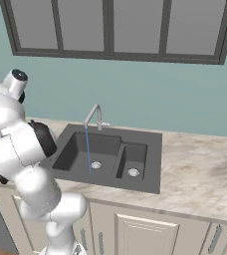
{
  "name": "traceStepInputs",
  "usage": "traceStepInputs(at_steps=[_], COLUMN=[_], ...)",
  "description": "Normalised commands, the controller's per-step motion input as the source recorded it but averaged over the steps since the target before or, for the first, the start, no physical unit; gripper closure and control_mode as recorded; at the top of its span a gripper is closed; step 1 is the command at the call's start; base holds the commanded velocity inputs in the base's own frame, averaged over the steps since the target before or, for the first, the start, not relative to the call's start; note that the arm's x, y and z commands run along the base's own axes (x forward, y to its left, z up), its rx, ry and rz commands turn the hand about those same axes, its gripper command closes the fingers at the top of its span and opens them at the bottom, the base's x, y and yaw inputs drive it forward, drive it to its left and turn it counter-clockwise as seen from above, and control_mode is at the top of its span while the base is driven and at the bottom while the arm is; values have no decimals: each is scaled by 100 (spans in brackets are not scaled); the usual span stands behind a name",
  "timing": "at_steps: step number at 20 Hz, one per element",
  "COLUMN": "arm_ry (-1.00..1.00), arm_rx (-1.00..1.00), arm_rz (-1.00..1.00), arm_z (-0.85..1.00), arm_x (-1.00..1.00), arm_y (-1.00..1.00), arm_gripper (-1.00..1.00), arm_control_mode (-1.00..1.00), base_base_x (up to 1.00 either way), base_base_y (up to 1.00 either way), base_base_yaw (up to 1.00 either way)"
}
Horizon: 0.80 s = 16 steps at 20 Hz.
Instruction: Turn on the sink faucet and place the jug under the water for a few seconds to fill it up.
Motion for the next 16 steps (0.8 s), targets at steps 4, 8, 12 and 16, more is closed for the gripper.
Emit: traceStepInputs(at_steps=[4,8,12,16], arm_ry=[-3,4,4,5], arm_rx=[18,12,1,0], arm_rz=[-2,-5,-2,-5], arm_z=[70,67,10,-1], arm_x=[-71,-28,-17,-19], arm_y=[-79,-99,-100,-100], arm_gripper=[100,100,100,100], arm_control_mode=[-100,-100,-100,-100], base_base_x=[0,0,0,0], base_base_y=[0,0,0,0], base_base_yaw=[0,0,0,0])
